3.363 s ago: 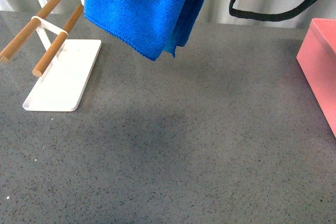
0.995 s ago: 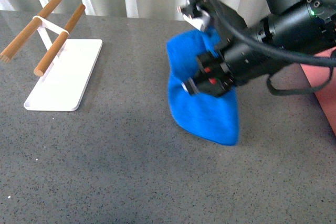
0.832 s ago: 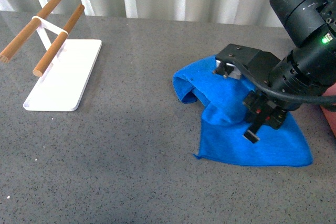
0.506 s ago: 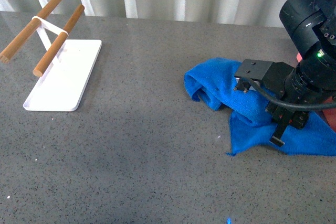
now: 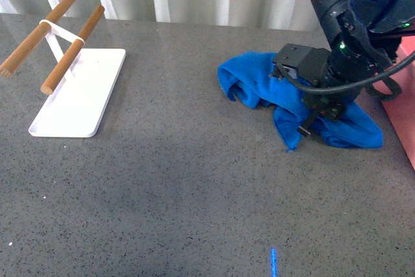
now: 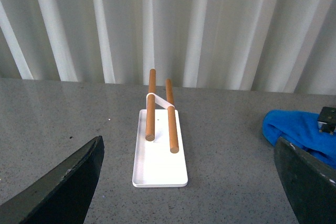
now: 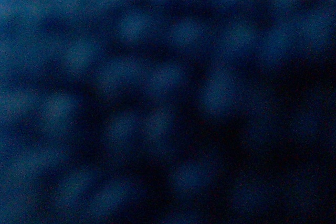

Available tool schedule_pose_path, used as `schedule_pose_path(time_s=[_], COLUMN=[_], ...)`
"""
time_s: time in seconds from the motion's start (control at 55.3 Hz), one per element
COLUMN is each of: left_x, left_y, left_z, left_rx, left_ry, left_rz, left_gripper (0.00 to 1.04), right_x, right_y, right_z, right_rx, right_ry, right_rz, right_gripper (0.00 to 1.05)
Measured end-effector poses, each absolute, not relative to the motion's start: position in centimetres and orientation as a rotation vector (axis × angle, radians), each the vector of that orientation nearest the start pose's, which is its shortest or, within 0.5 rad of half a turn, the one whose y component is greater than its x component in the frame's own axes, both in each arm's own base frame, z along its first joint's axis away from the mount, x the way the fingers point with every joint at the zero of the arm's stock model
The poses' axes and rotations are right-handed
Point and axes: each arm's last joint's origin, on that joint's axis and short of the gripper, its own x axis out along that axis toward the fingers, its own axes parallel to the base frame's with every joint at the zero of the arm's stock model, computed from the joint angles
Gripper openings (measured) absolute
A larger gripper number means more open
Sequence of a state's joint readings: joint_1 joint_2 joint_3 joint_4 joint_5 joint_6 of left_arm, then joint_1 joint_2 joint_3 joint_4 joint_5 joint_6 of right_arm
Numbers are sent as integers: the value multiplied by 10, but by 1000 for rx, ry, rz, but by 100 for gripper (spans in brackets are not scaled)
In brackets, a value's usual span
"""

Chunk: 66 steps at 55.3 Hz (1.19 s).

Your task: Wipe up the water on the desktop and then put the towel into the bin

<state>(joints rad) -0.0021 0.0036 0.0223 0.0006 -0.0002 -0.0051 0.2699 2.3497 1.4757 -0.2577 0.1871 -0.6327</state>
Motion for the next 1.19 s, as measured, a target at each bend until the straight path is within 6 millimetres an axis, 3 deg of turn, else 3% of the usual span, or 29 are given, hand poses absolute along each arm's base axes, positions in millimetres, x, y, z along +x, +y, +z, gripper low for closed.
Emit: schedule_pose_path(time_s=[0.108, 0.289, 0.38, 0.506, 0.579, 0.687, 0.759, 0.868, 0.958, 1.067, 1.193], left_x=[97, 97, 97, 97, 97, 97, 97, 97, 97, 97, 97], left_y=[0, 0, 0, 0, 0, 0, 0, 0, 0, 0, 0], left_z=[171, 171, 171, 171, 171, 171, 171, 171, 171, 171, 171], left_rx=[-5, -5, -5, -5, -5, -5, -5, -5, -5, -5, -5], left_ry=[-19, -19, -19, -19, -19, -19, -19, -19, -19, -19, -19], left_rz=[-2, -2, -2, -2, -2, -2, -2, -2, -2, -2, -2], left_gripper=[98, 98, 98, 98, 98, 98, 98, 98, 98, 98, 98], right_x=[434, 422, 414, 406, 407, 416, 422, 420, 410, 400, 393], right_y=[140, 202, 221, 233, 228, 212, 200, 178, 161, 142, 118], right_z=[60, 72, 75, 75, 79, 105, 149, 235, 283, 310, 319], right_rx=[-801, -791, -781, -817, -836, -810, -773, -736, -722, -715, -719], right_ry=[1019, 965, 955, 983, 1003, 962, 885, 755, 690, 688, 739], right_rz=[503, 643, 685, 688, 657, 620, 583, 486, 397, 292, 155], right_gripper=[5, 5, 5, 5, 5, 5, 5, 5, 5, 5, 5])
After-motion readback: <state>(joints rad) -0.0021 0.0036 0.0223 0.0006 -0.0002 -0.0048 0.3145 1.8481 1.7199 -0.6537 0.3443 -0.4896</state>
